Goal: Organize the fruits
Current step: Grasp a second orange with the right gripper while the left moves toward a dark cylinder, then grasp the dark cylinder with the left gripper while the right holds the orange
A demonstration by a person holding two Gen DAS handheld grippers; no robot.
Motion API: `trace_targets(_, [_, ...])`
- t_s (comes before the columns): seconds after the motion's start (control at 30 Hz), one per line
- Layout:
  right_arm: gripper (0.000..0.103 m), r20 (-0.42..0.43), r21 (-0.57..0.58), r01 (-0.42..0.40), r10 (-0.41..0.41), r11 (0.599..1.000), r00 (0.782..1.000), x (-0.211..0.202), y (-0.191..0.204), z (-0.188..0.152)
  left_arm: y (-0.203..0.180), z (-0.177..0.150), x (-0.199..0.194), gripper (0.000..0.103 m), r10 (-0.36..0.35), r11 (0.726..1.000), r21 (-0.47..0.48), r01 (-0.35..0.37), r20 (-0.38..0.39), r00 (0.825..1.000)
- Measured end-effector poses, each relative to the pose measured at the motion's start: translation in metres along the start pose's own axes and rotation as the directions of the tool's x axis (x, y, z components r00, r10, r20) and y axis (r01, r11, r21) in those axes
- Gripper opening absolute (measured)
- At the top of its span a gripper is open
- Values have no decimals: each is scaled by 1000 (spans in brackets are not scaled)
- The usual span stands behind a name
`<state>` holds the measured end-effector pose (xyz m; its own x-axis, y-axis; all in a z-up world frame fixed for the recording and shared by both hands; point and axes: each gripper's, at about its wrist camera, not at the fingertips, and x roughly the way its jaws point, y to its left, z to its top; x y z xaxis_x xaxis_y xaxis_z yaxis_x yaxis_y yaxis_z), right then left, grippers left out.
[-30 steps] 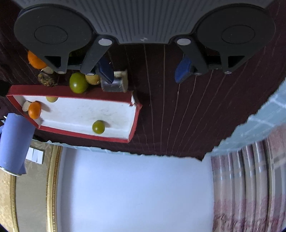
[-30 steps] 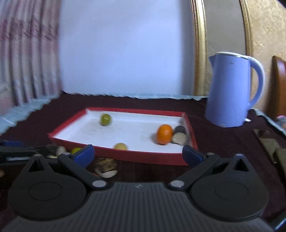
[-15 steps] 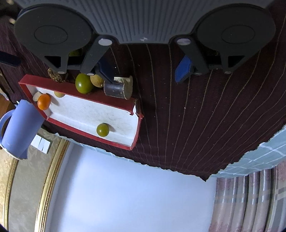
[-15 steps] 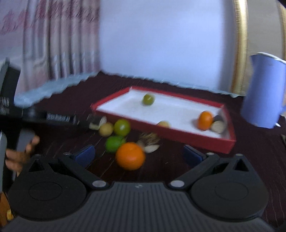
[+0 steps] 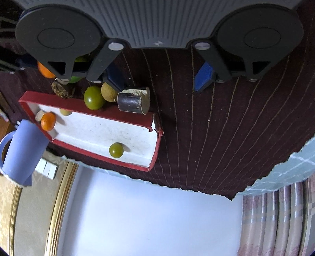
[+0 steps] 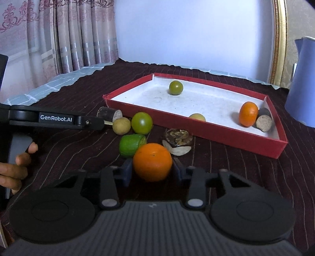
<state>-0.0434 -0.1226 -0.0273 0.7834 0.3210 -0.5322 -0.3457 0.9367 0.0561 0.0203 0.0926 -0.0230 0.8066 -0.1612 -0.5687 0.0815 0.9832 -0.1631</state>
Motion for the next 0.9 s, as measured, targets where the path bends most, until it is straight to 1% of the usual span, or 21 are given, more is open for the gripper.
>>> trace_targets(0.1, [39,12,2,15,-15,1000,1000,-5,-5,-3,-10,3,-2,79,17,999,42,-17,20,1000])
trace_targets(0.17, [39,15,25,22,-23,999,1000,-5,-12,-5,-19,8,-2,79,19,998,66,-22,34,999])
trace_targets(0.27, [39,26,62,-2,0,998,1000,-6,-19,-6,-30,18,2,79,29,997,77,-32,42,999])
trace_targets(0.37, [39,30,58,-1,-1,998,1000,-6,-18,-7,-36,26,20,79,64,994,87,-63,-8,998])
trace_targets(0.4, [39,32,61,-4,2,998,999,-6,-18,-7,-35,27,23,79,71,994,78,-71,-4,997])
trace_targets(0.5, [39,36,75,-12,10,997,999,-7,-21,-8,-32,32,31,79,107,993,59,-105,-32,994])
trace_targets(0.7, [39,35,82,-18,15,996,999,-6,-23,-8,-18,40,40,77,63,998,-15,-65,-116,991])
trace_targets(0.73, [39,35,84,-19,16,996,999,-6,-23,-7,-15,41,40,66,46,998,-38,-52,-130,990])
trace_targets(0.77, [39,35,86,-19,16,996,999,-7,-23,-8,-13,42,39,57,7,998,-59,-15,-139,990])
trace_targets(0.8, [39,35,87,-18,15,996,999,-6,-23,-8,-12,42,38,41,-35,997,-78,24,-146,989])
trace_targets(0.83, [39,35,90,-19,16,996,999,-6,-23,-8,-12,43,36,35,-58,995,-90,45,-152,987])
trace_targets(0.9, [39,34,95,-19,16,995,999,-6,-24,-7,-16,43,33,34,-40,997,-67,30,-155,987])
